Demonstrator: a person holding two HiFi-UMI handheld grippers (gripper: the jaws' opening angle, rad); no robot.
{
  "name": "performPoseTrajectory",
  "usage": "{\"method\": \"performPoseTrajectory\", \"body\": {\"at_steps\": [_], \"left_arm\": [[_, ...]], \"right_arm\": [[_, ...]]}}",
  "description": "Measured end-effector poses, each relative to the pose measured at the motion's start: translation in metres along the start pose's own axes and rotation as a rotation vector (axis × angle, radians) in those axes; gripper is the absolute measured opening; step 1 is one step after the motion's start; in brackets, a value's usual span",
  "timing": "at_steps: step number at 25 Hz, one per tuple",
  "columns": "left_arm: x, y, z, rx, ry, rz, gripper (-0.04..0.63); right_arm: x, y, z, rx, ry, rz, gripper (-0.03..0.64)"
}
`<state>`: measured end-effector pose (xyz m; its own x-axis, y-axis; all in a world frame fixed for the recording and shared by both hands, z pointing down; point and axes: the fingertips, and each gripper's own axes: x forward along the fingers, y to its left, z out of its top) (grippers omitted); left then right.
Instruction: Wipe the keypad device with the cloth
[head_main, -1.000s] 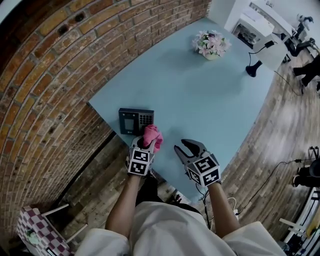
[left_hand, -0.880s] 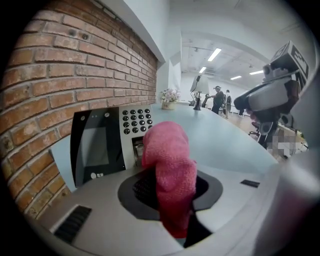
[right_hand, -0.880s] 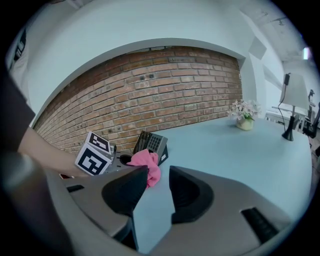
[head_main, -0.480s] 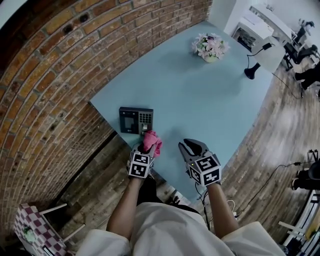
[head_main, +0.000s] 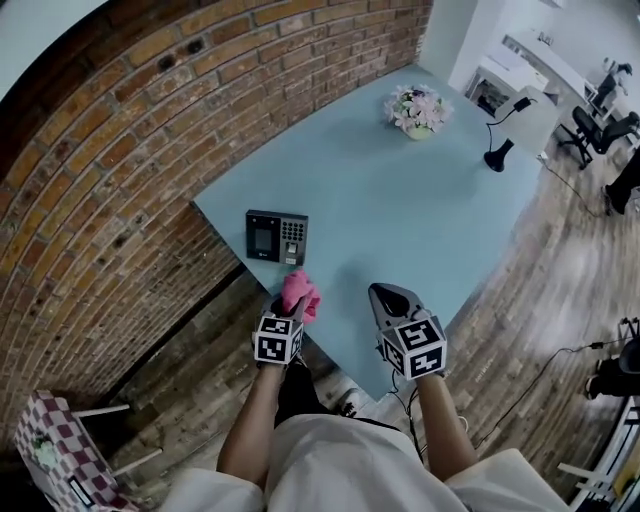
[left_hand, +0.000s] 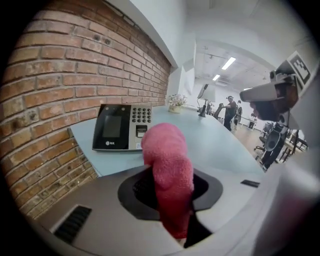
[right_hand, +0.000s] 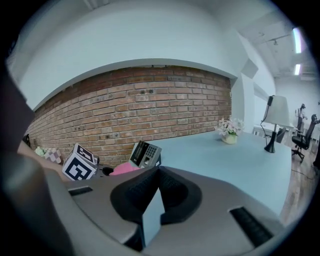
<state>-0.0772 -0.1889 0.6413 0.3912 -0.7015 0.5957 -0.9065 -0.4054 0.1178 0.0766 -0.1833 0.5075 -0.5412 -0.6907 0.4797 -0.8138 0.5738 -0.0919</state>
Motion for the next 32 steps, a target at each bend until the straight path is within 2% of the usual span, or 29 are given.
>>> {"method": "performPoseTrajectory", "body": {"at_steps": [4, 9, 13, 17, 21, 24, 32], "left_arm": [[-0.034, -0.016, 0.011, 0.0, -0.068, 0.033, 0.14], [-0.084, -0.032, 0.024, -0.013, -0.152, 0.09, 0.14], [-0.125, -0.043, 0.037, 0.022, -0.199, 0.114, 0.14], [-0.161, -0.051, 0.053, 0.01, -0.275, 0.123, 0.14], [-0.2, -0.061, 0.063, 0.054, -0.327, 0.145, 0.14], [-0.233, -0.071, 0.064, 0.077, -0.358, 0.157, 0.14], [-0.323, -0.098, 0.042, 0.078, -0.411, 0.171, 0.14]], "right_arm": [[-0.026, 0.001, 0.004, -0.005, -0.042, 0.004, 0.008], [-0.053, 0.005, 0.009, -0.085, -0.058, 0.022, 0.008], [-0.076, 0.019, 0.025, -0.089, -0.113, 0.038, 0.008], [-0.097, 0.037, 0.041, -0.087, -0.169, 0.047, 0.008], [-0.118, 0.06, 0.048, -0.098, -0.193, 0.053, 0.008], [-0.138, 0.079, 0.054, -0.116, -0.22, 0.06, 0.008], [-0.204, 0.139, 0.061, -0.145, -0.29, 0.08, 0.008]]}}
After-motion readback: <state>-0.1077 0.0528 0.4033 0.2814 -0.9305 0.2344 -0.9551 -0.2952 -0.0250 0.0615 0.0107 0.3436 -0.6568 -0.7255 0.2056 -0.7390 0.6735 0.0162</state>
